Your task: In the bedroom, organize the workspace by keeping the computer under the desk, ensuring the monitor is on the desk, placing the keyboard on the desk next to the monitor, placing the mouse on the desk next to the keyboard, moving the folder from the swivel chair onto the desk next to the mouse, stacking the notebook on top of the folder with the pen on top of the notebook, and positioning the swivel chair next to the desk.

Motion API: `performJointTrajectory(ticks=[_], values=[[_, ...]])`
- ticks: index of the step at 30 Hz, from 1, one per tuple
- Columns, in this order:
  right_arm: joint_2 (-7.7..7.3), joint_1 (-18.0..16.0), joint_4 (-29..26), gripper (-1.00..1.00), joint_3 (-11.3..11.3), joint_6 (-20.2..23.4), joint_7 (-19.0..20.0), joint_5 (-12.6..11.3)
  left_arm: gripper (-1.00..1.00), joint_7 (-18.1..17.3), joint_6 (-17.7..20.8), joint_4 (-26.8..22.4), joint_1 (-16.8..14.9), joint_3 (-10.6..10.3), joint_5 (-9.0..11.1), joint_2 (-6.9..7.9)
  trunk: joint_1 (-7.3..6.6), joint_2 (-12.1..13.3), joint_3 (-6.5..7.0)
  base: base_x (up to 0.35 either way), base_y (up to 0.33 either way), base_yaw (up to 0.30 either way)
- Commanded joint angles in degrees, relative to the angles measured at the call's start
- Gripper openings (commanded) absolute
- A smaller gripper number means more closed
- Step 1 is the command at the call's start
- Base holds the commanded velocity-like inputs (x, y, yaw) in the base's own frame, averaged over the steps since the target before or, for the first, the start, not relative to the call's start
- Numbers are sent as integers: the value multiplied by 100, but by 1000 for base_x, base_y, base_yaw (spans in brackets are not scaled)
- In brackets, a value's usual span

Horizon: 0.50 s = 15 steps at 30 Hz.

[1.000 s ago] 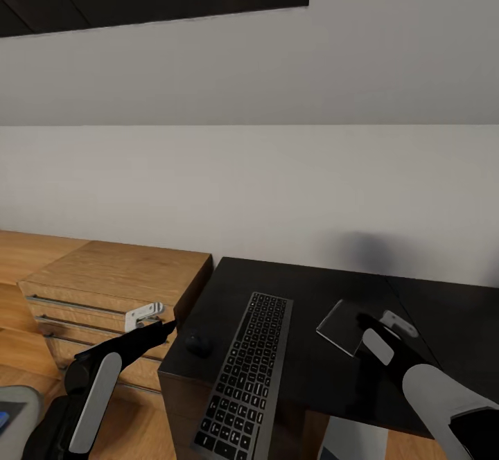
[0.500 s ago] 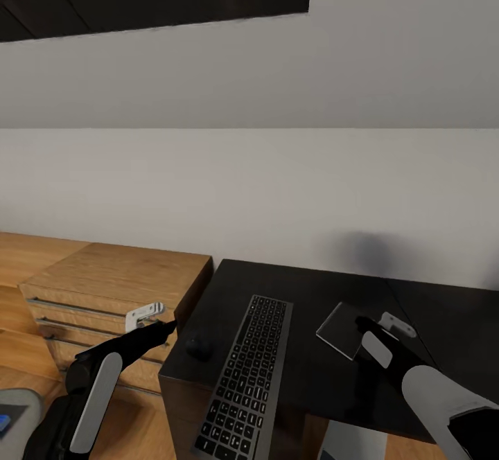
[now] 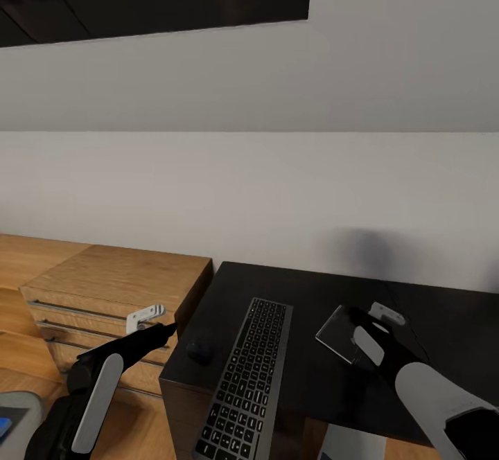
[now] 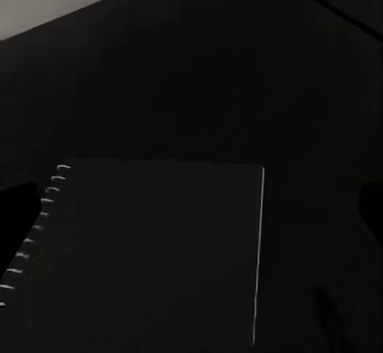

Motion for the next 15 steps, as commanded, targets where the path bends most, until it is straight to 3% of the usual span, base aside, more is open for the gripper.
performJointTrajectory(ticks=[1, 5, 11, 15], values=[[25, -5, -10, 100, 42, -30, -38, -56, 100, 48, 22, -6, -4, 0, 61, 1, 0, -4, -7, 0, 0, 0], [139, -7, -38, 100, 43, -34, -291, -19, 100, 47, 22, -1, -4, 0, 63, 1, 0, -4, -7, 0, 0, 0], [164, -2, -41, 100, 69, -35, -482, 148, 100, 47, 22, 3, -4, -8, 61, 0, 0, -4, -7, 0, 0, 0], [189, 0, -36, 100, 70, -35, -493, 469, 100, 47, 22, 3, -4, -8, 61, 2, 0, -4, -7, 0, 0, 0]])
